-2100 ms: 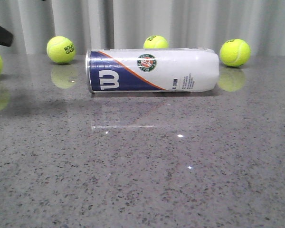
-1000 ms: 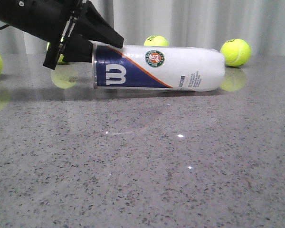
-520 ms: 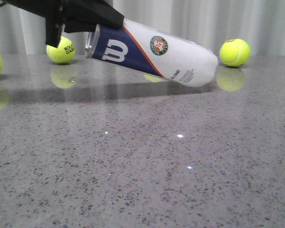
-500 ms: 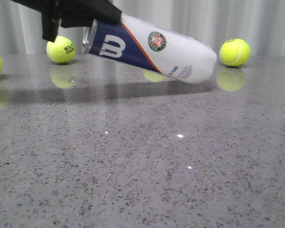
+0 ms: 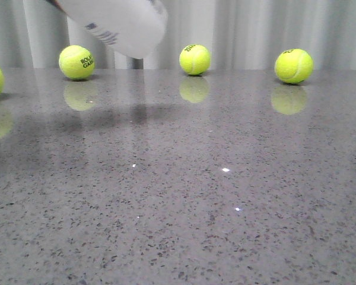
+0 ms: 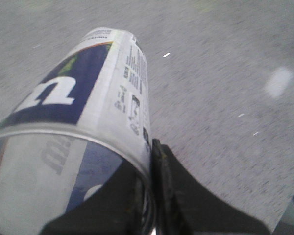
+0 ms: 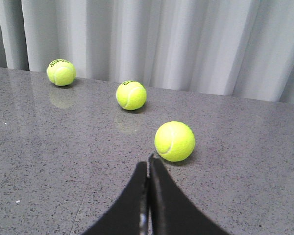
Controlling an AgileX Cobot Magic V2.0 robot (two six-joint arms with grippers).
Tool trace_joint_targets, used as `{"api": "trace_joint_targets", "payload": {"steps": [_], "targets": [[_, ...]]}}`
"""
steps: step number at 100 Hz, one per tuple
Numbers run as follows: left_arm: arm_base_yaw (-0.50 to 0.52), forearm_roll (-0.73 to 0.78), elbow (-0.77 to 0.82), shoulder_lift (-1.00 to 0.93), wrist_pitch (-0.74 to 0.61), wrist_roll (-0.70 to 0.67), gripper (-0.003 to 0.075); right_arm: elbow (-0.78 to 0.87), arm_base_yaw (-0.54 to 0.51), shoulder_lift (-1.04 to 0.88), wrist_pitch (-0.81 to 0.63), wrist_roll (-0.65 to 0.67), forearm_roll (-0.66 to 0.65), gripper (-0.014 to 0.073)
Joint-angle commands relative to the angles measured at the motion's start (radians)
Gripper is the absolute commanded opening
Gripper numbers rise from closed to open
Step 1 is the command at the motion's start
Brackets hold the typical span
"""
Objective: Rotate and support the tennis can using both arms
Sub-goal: 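Grip the can end with the left gripper and lift it upward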
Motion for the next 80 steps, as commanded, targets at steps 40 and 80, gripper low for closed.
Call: {"api": "trace_joint_targets", "payload": {"steps": [40, 80], "targets": [[0.003, 0.272, 0.091, -0.231, 0.024, -0.285, -0.0021, -0.024, -0.006, 0.011, -0.081, 0.001, 0.007, -0.0068], [0.003, 0.279, 0.212, -0.253, 0.024, -0.285, -0.0021, -0.024, -0.006, 0.011, -0.081, 0.001, 0.007, -0.0068]]}}
